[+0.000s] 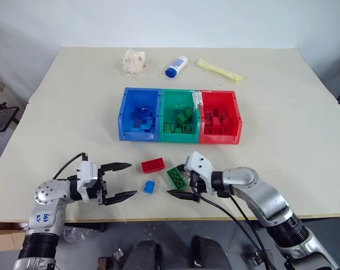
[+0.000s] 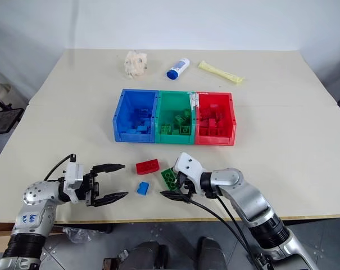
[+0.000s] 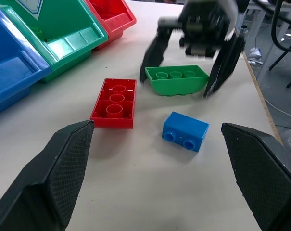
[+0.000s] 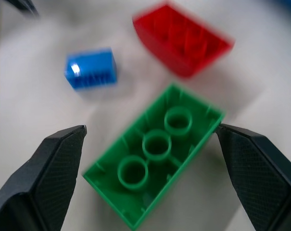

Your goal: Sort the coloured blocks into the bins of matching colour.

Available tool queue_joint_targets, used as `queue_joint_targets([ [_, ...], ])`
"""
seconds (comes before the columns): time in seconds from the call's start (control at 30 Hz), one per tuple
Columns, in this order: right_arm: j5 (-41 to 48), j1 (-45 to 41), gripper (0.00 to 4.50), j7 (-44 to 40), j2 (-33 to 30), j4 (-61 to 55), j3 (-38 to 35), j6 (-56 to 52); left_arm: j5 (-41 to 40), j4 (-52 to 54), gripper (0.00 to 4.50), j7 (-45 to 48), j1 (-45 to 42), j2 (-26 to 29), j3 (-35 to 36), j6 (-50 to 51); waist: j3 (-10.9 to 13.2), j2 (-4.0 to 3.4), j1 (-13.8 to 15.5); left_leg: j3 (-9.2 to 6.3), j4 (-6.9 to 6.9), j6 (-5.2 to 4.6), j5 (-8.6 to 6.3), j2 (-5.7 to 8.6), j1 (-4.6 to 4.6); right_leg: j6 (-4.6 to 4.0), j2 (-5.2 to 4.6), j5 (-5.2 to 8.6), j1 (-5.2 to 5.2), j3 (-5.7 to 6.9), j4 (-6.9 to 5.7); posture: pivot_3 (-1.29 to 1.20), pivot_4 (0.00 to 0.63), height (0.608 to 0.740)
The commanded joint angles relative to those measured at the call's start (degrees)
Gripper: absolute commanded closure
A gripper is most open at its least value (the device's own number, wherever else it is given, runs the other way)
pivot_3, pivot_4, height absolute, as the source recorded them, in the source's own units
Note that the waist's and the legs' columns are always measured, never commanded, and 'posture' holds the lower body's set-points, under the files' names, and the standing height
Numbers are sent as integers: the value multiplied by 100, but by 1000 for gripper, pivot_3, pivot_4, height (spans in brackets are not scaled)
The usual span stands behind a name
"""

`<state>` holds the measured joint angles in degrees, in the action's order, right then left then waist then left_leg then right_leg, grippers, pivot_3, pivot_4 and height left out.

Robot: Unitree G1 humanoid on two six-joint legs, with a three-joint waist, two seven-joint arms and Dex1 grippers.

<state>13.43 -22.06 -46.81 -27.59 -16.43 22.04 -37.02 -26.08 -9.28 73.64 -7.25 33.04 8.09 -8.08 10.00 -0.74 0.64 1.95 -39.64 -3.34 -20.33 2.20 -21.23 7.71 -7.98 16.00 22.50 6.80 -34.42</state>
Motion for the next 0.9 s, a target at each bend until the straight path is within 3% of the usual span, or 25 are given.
queue_joint_targets([
  [0.03,-112,-25,399,111,94,64,66,-7,-121,255,0,-66,99,25,94,-6,0,0,-32,0,0,0,0,-1,0,0,2,0,0,1,0,0,150,740],
  [0.13,-102,39,1220,90,59,-19,-5,34,-128,279,0,-100,117,30,93,-9,0,0,-62,-1,3,0,0,-2,1,0,5,0,1,1,0,0,150,740],
  [0.3,23,23,2969,3,-54,-236,-230,28,-128,235,0,-107,91,40,88,-22,0,0,-75,0,6,1,0,-2,1,-1,5,0,1,1,1,0,150,740],
  [0.47,456,-474,3017,13,96,-328,-832,-62,-92,76,0,-102,-59,15,46,-63,0,0,-77,2,6,1,0,-2,0,-1,5,0,2,1,3,0,150,740],
  [0.63,401,-1370,3017,163,279,372,-1126,90,-51,-114,0,-69,-223,-4,10,-124,0,-1,-95,4,9,1,-1,-6,2,-1,11,0,8,1,1,0,150,740],
  [0.87,-449,-3053,3017,415,571,3226,-1015,1259,1,-391,0,10,-509,-69,-75,-210,1,-1,-98,9,12,0,0,-1,2,-1,11,0,12,5,-6,0,150,740],
  [0.9,-520,-3242,2667,452,607,3556,-1048,1435,6,-419,0,23,-543,-76,-87,-219,1,-1,-129,-2,19,0,0,-3,1,-2,13,1,14,7,-10,0,150,740],
])
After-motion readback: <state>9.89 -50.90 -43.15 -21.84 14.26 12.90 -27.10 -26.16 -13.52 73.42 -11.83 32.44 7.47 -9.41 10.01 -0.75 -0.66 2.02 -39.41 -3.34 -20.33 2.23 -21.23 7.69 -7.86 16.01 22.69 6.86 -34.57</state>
